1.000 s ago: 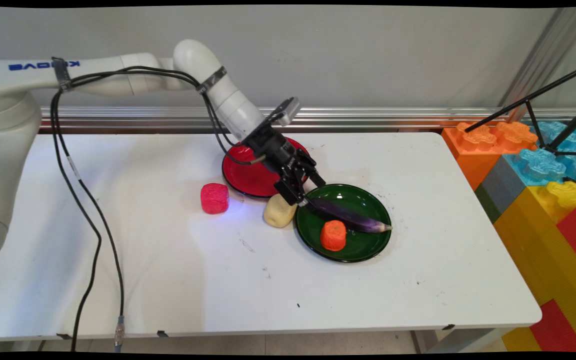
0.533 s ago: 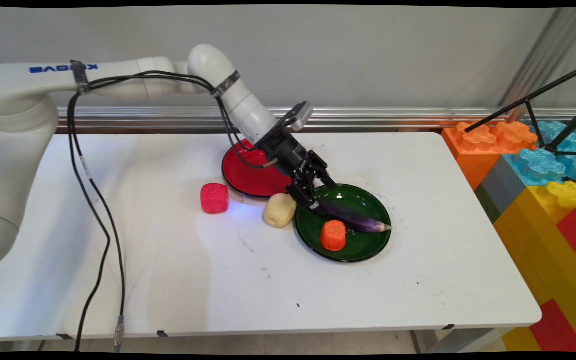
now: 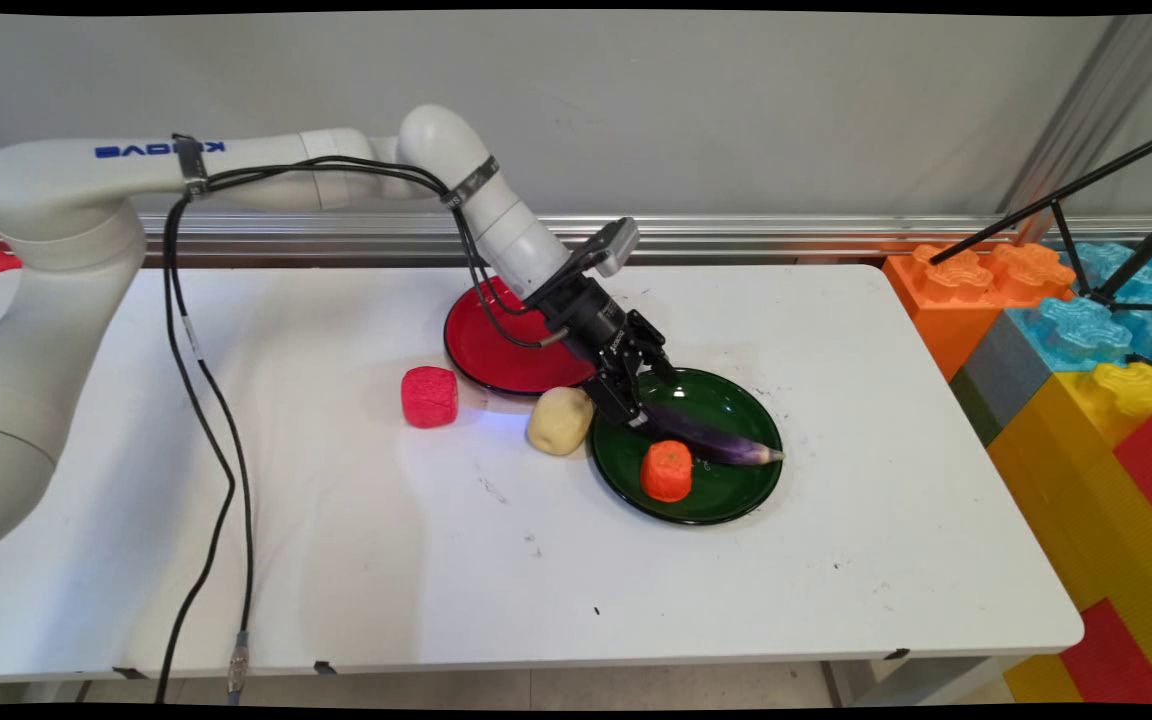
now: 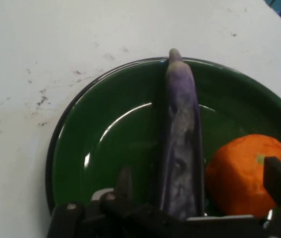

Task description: Pick up the eggplant from the green plate

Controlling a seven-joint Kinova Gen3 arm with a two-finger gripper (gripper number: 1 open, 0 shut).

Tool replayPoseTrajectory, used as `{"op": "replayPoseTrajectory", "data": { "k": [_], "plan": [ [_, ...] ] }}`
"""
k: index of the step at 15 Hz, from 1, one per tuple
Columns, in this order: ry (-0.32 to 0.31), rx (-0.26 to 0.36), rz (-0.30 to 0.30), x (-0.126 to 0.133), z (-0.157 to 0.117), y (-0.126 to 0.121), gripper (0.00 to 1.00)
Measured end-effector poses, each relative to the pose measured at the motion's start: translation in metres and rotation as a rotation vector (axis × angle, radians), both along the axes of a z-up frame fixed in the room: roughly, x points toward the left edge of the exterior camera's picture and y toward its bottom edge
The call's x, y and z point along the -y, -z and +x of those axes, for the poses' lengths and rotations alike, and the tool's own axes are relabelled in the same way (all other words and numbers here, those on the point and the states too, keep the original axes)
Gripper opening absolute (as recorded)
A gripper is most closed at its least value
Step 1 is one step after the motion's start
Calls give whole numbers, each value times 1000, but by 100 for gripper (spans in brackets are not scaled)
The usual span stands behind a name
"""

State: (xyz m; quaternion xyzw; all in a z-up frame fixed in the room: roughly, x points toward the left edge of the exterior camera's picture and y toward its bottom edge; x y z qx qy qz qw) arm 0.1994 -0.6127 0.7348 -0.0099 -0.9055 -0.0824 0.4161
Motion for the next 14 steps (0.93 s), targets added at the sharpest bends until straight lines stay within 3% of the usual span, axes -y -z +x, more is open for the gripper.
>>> {"op": "replayPoseTrajectory", "data": {
  "k": [14],
  "plan": [
    [37, 17, -41, 14, -5, 26, 100]
  ]
}}
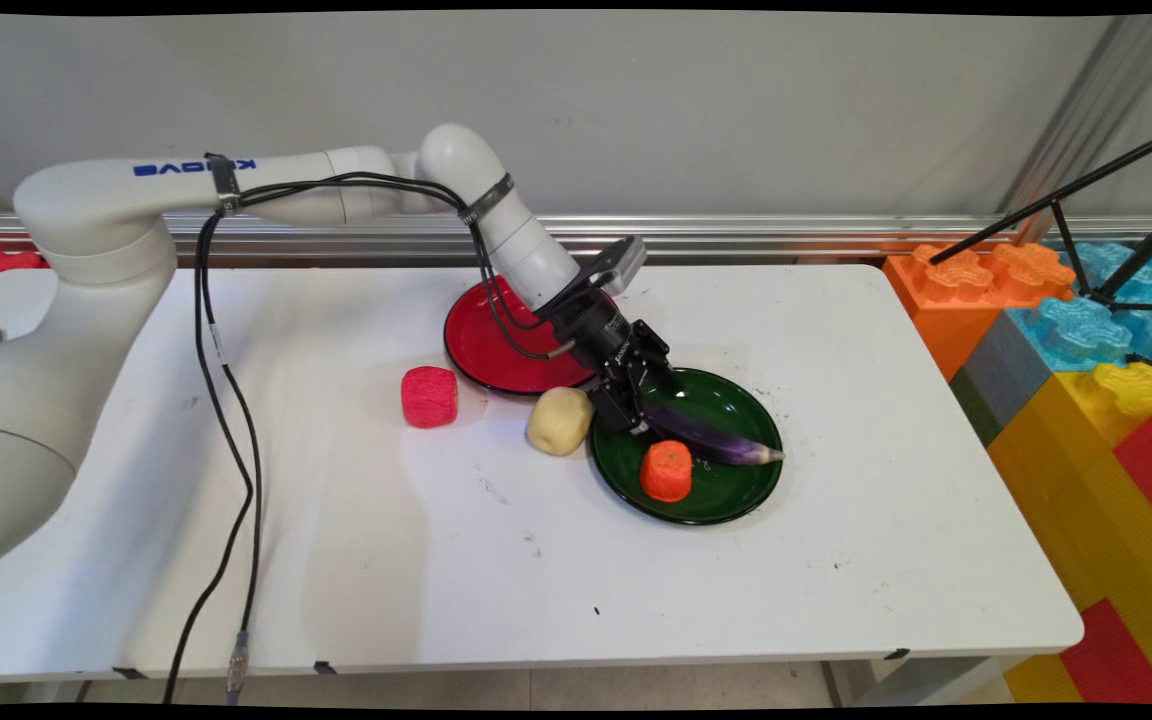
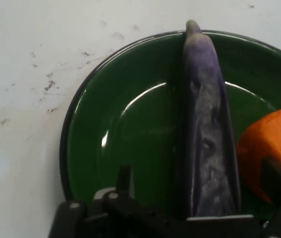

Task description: Pick up the eggplant from the green plate, then place the picked object on the table

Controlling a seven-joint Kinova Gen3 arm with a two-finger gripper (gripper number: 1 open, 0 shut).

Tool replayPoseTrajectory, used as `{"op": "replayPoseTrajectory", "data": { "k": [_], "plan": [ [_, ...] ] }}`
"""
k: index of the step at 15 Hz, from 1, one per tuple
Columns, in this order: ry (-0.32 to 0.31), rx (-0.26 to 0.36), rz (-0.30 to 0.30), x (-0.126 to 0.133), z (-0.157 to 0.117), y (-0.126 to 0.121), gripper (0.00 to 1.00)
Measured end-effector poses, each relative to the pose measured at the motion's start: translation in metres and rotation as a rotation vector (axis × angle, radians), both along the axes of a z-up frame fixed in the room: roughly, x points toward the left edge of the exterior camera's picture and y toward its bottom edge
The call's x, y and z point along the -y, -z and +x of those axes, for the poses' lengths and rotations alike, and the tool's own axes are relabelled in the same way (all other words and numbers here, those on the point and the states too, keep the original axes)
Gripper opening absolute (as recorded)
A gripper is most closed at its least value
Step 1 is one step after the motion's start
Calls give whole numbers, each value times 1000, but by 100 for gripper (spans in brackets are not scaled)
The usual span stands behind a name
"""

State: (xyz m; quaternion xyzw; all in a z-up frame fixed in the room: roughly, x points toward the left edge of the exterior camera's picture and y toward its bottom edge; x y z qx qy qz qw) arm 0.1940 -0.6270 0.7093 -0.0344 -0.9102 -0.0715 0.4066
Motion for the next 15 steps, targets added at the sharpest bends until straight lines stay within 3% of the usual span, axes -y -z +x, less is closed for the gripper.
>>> {"op": "replayPoseTrajectory", "data": {
  "k": [1, 2, 9, 15],
  "plan": [
    [3, 0, -3, 0, 1, 1, 100],
    [6, 0, -6, 1, 1, 2, 0],
    [1, -4, -17, 3, 8, -1, 0],
    [-12, -40, -18, -3, 17, -21, 0]
  ]
}}
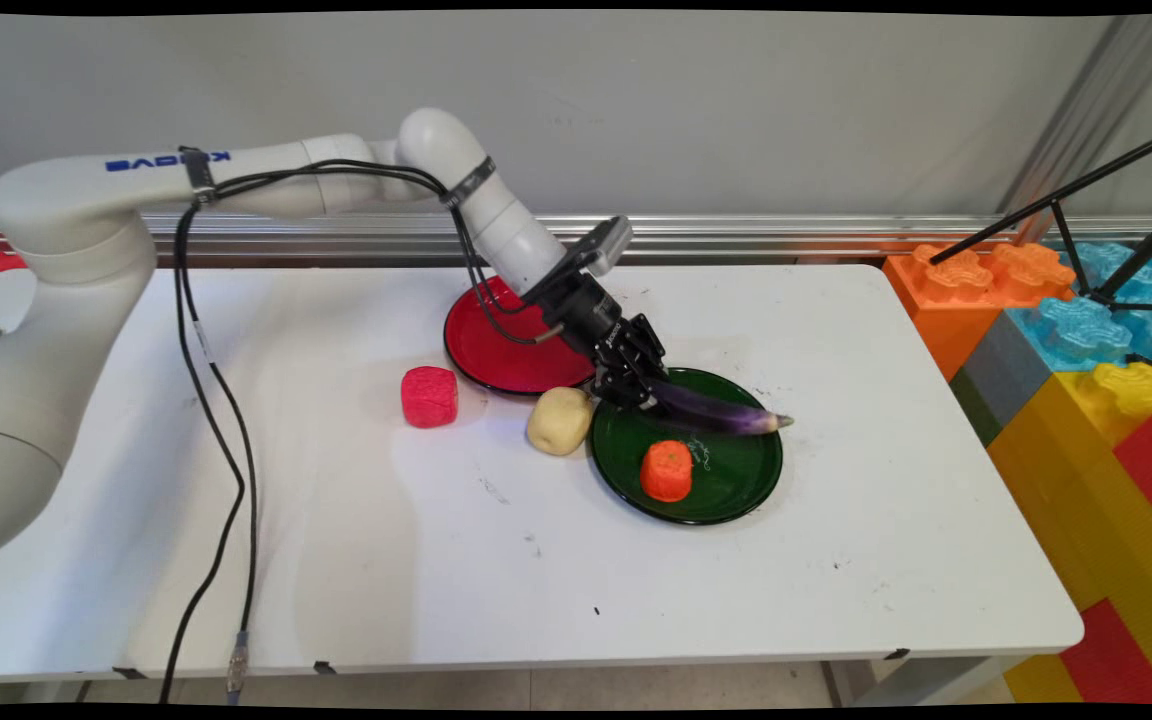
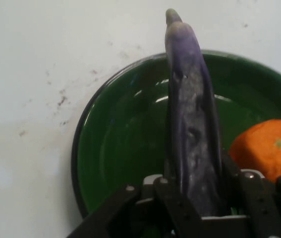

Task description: Place the picked object on the table

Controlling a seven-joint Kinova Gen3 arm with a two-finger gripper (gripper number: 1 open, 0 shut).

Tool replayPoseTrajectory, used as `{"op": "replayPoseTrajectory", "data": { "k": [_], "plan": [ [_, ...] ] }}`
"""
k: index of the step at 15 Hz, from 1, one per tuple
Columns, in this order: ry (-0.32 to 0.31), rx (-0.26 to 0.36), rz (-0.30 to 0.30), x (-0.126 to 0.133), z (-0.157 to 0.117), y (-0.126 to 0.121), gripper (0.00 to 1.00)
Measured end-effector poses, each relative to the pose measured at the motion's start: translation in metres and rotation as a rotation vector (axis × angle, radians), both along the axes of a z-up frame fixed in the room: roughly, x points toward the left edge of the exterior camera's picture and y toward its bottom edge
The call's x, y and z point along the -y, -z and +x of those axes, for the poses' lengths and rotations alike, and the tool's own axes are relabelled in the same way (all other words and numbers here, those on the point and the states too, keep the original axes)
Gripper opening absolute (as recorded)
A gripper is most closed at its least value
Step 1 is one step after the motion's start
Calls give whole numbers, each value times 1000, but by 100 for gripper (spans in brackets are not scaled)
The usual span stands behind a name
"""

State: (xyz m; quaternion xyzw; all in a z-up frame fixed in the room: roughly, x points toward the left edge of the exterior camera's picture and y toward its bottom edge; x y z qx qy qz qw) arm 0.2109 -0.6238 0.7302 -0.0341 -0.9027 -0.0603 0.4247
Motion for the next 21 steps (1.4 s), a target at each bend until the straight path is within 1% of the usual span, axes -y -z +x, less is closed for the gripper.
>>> {"op": "replayPoseTrajectory", "data": {
  "k": [5, 8, 12, 17, 21],
  "plan": [
    [-1, -46, 12, -18, 16, -25, 0],
    [5, -68, 22, -36, 34, -40, 0],
    [18, -84, 31, -63, 65, -53, 0],
    [28, -83, 33, -83, 98, -57, 0],
    [29, -71, 31, -94, 126, -54, 0]
  ]
}}
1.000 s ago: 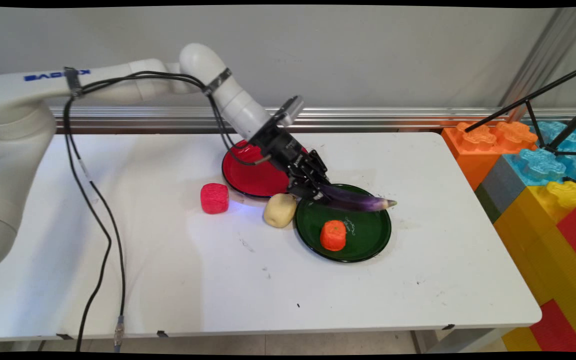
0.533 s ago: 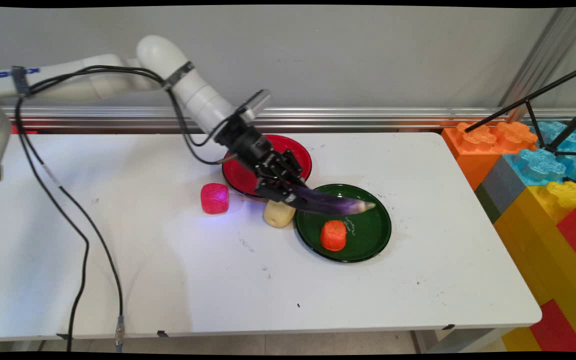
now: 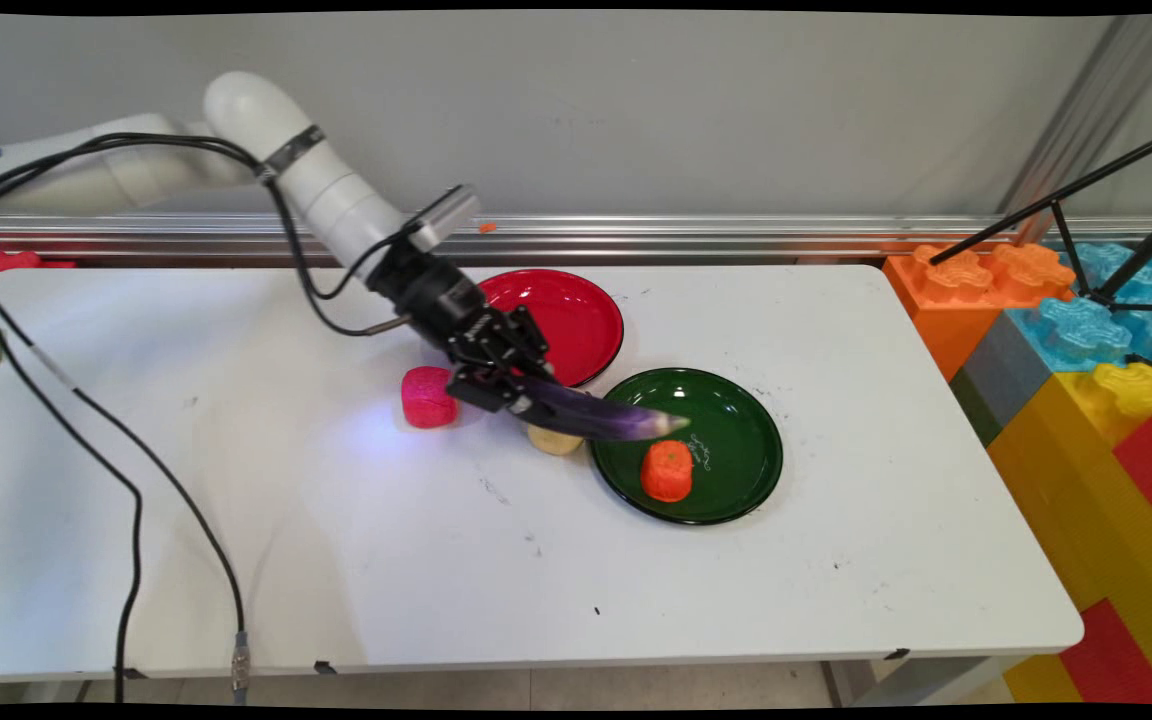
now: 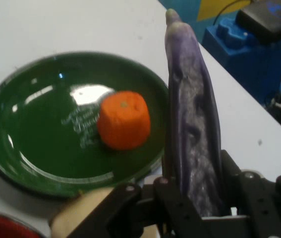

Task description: Place the picked object on the table

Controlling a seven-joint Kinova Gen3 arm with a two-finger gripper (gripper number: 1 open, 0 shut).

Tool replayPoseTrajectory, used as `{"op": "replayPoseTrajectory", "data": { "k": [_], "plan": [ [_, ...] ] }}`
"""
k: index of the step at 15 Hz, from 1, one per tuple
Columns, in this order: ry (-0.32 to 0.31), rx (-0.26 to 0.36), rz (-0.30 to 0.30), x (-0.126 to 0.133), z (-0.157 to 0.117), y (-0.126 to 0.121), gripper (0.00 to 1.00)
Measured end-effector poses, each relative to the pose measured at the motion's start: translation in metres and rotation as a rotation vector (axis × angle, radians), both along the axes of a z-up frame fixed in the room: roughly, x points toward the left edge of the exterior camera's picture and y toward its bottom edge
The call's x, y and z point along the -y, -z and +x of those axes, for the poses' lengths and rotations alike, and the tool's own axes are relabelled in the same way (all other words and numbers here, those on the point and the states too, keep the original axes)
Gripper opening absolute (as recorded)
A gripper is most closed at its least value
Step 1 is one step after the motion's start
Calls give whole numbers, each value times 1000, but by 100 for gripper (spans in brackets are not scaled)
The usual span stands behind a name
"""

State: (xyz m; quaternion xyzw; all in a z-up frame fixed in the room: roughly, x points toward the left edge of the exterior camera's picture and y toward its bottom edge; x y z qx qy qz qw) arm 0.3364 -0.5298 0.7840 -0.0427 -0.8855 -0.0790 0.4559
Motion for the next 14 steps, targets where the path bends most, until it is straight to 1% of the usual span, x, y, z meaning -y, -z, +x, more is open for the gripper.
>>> {"op": "replayPoseTrajectory", "data": {
  "k": [3, 8, 11, 14],
  "plan": [
    [3, 17, 1, -8, 24, 8, 0],
    [17, 42, 1, -19, 52, 23, 0],
    [23, 52, 1, -22, 61, 32, 0],
    [22, 58, 2, -22, 62, 40, 0]
  ]
}}
